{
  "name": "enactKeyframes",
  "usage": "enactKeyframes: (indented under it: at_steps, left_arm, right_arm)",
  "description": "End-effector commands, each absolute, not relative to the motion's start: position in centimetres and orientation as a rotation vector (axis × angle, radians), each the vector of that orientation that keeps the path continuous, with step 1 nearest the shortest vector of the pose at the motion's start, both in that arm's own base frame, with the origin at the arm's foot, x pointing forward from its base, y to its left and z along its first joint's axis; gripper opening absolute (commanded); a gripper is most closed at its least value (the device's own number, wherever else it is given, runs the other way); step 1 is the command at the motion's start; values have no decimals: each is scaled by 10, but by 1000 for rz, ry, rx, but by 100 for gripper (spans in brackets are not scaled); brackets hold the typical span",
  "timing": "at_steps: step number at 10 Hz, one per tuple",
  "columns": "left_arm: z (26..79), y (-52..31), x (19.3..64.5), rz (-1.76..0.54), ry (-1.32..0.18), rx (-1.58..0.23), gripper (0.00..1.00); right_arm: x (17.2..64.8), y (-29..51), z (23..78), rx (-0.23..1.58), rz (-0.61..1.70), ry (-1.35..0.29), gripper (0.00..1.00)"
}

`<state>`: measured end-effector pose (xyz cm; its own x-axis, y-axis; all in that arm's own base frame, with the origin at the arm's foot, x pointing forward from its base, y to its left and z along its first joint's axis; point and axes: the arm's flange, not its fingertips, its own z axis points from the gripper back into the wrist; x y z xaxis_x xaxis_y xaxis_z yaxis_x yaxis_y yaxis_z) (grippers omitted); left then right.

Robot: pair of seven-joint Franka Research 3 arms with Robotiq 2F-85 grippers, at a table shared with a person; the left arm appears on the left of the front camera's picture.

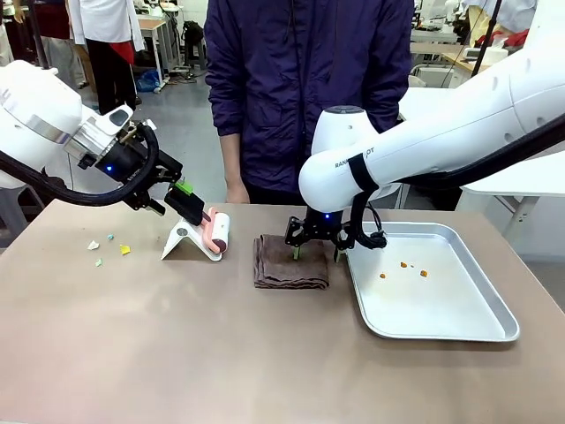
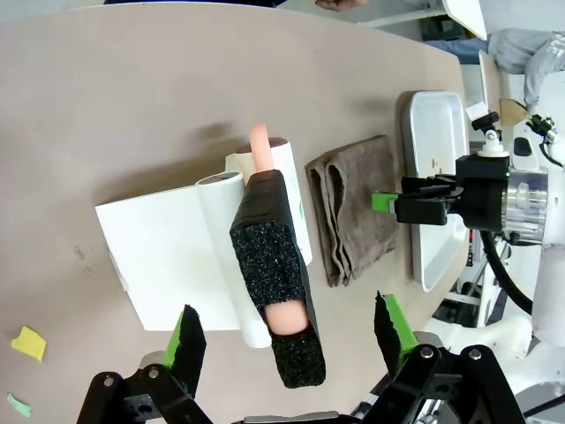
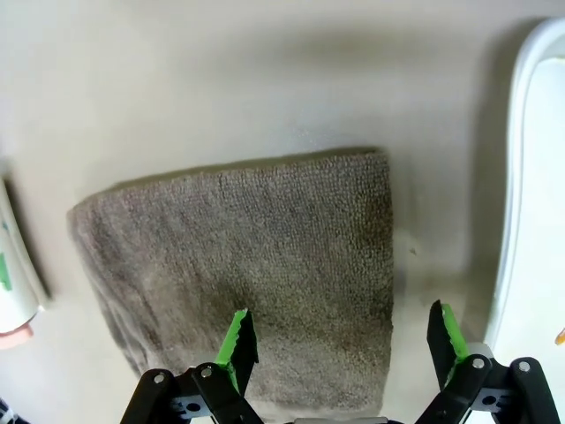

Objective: Clean the surface of the table.
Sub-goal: Hold the Lint Roller with your left hand and the towel with your right hand.

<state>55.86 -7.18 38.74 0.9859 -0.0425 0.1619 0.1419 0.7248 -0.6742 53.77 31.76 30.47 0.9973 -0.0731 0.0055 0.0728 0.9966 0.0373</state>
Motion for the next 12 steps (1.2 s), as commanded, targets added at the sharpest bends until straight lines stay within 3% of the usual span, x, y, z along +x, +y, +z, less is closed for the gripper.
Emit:
enactKeyframes:
  at_steps: [1, 2, 3, 4, 5, 6, 7, 9, 12]
  left_arm:
    - [387, -73, 563, -105, -155, -776, 93]
    - [387, -72, 563, -100, -160, -782, 41]
    - [388, -73, 563, -96, -170, -787, 33]
    - [389, -73, 563, -96, -183, -792, 0]
    - [389, -74, 564, -97, -190, -790, 0]
    - [389, -75, 565, -95, -189, -782, 0]
    - [388, -76, 566, -88, -185, -783, 15]
    - [388, -75, 565, -84, -192, -784, 0]
    - [390, -74, 564, -88, -199, -780, 0]
  right_arm:
    - [543, 323, 302, 27, -87, -35, 100]
    - [543, 323, 303, 32, -75, -33, 41]
    - [544, 324, 302, 54, -71, -21, 40]
    - [545, 323, 301, 56, -74, -19, 0]
    - [545, 324, 301, 56, -73, -17, 35]
    - [545, 324, 300, 61, -73, -14, 0]
    - [545, 323, 299, 58, -78, -8, 0]
    - [545, 322, 299, 56, -81, -4, 0]
    - [545, 323, 298, 54, -74, 2, 0]
